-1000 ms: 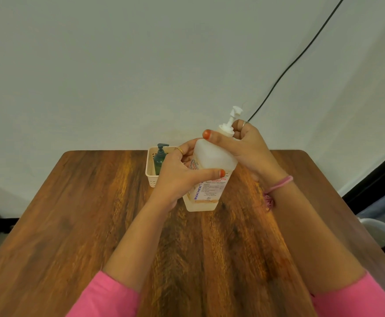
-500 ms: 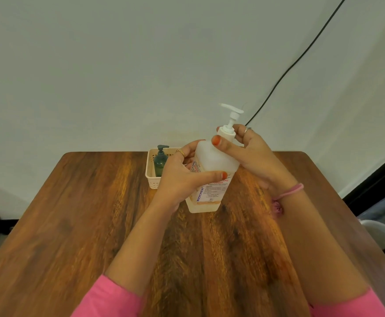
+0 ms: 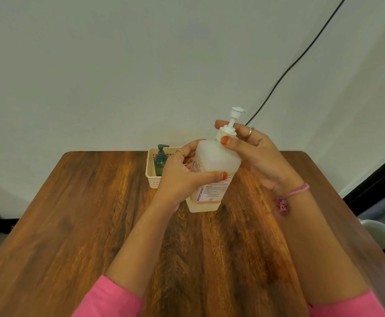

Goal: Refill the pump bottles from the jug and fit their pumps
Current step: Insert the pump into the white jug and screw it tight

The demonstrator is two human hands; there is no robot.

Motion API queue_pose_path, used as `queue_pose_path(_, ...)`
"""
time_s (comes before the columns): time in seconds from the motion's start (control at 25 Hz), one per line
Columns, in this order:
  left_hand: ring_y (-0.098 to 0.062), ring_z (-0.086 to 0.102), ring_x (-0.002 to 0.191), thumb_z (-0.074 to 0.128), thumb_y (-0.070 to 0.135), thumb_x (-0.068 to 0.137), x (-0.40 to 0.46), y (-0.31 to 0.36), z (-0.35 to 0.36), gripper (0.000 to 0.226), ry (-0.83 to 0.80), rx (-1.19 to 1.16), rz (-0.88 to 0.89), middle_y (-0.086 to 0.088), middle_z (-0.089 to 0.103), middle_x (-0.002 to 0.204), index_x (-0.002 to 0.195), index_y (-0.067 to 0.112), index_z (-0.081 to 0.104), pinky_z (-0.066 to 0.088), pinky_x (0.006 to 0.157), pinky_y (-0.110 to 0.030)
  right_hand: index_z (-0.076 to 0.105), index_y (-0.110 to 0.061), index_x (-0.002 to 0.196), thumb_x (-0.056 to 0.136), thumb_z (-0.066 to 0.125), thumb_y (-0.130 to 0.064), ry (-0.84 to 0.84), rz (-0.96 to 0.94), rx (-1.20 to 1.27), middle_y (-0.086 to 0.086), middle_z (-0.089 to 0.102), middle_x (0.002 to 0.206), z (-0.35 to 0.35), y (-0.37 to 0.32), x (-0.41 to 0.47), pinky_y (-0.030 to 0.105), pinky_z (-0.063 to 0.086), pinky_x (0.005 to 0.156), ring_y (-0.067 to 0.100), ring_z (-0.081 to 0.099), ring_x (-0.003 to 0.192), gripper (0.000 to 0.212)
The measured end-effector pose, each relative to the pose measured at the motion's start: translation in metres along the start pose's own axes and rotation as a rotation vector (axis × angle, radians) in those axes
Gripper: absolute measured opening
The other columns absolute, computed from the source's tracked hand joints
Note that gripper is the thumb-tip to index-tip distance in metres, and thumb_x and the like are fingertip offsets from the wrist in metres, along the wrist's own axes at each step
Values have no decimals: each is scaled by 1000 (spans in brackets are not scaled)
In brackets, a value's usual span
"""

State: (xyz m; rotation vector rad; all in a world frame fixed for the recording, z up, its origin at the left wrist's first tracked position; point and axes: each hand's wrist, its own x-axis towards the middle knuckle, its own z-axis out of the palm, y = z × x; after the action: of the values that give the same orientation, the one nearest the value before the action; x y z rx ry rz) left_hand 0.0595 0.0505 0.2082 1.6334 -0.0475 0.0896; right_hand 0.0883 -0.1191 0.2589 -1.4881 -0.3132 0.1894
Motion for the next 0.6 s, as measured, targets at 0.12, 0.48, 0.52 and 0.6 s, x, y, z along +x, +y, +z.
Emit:
queue_pose_path(0.12,-10,63,108,93,21,54,0,0,2,79,-9,-6,3,6,66,114,125,28,59,56,93,-37,57,1,120,68,78,-19,125,-12,20,7,68,114,7,5,3,30,58,74,17,68,92,59)
queue_pose_path(0.48,-4,63,103,92,17,56,-4,3,1,76,-2,-29,0,11,66,110,124,29,59,56,87,-26,66,-17,116,75,70,-20,-23,-20,19,2,65,124,-4,7,0,36,54,90,21,61,115,41)
queue_pose_path(0.52,-1,63,101,92,17,56,-4,3,1,77,3,-30,3,11,66,109,124,28,59,56,85,-24,67,-16,111,73,71,-19,8,-30,25,6,67,121,-2,7,0,35,55,86,22,63,111,38)
queue_pose_path(0.6,5,63,95,92,17,57,-4,4,2,77,16,-19,8,14,66,106,125,28,59,56,81,-20,68,-15,101,70,78,-19,84,-44,29,12,67,117,2,10,3,35,57,78,23,66,103,33)
